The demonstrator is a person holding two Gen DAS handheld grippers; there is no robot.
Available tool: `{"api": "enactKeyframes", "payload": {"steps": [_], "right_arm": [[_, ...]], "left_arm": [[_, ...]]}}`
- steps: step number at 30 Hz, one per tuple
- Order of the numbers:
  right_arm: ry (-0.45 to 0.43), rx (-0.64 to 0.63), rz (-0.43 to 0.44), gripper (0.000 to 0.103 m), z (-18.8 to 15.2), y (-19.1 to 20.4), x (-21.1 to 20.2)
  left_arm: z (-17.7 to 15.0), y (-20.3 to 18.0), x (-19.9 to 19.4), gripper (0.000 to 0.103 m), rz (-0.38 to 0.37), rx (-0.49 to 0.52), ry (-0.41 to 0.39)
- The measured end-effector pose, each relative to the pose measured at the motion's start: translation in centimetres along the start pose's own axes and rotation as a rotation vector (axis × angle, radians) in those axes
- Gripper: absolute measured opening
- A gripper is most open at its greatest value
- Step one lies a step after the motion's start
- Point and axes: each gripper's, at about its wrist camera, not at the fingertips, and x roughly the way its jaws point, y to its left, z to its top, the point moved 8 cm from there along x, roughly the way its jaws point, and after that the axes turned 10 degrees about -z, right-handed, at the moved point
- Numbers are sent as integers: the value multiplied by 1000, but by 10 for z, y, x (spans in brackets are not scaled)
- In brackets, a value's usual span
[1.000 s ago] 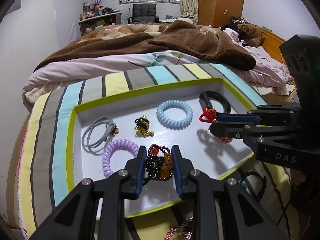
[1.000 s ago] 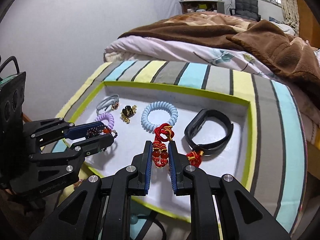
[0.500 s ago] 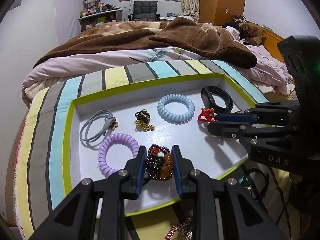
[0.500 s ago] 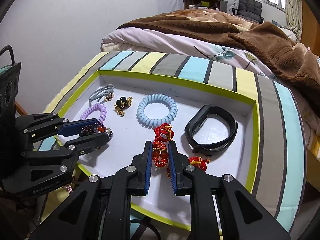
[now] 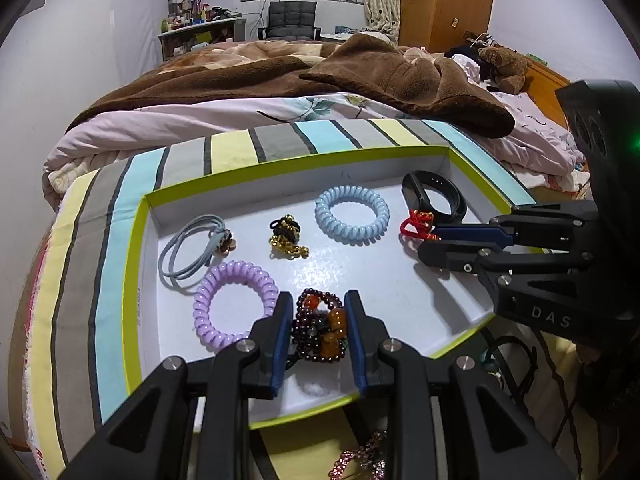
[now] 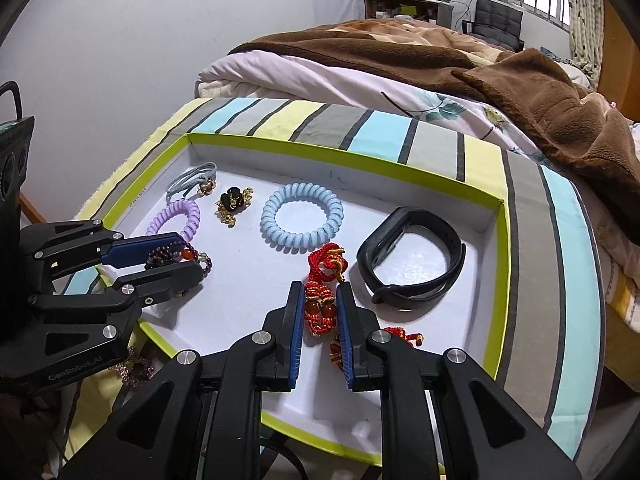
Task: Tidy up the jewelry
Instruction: 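Carry the beaded bracelet and red tassel into the green box and open both tools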
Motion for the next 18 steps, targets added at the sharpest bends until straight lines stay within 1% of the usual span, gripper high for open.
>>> {"api": "enactKeyframes", "payload": {"steps": [14,18], "right_arm": [[-9,13,-7,17,0,0,-3],[-8,20,-1,21,0,-1,-2]], "left_arm": [[0,-1,-3,28,-13,-8,-15],[0,-1,-4,30,-9,-6,-15]]}}
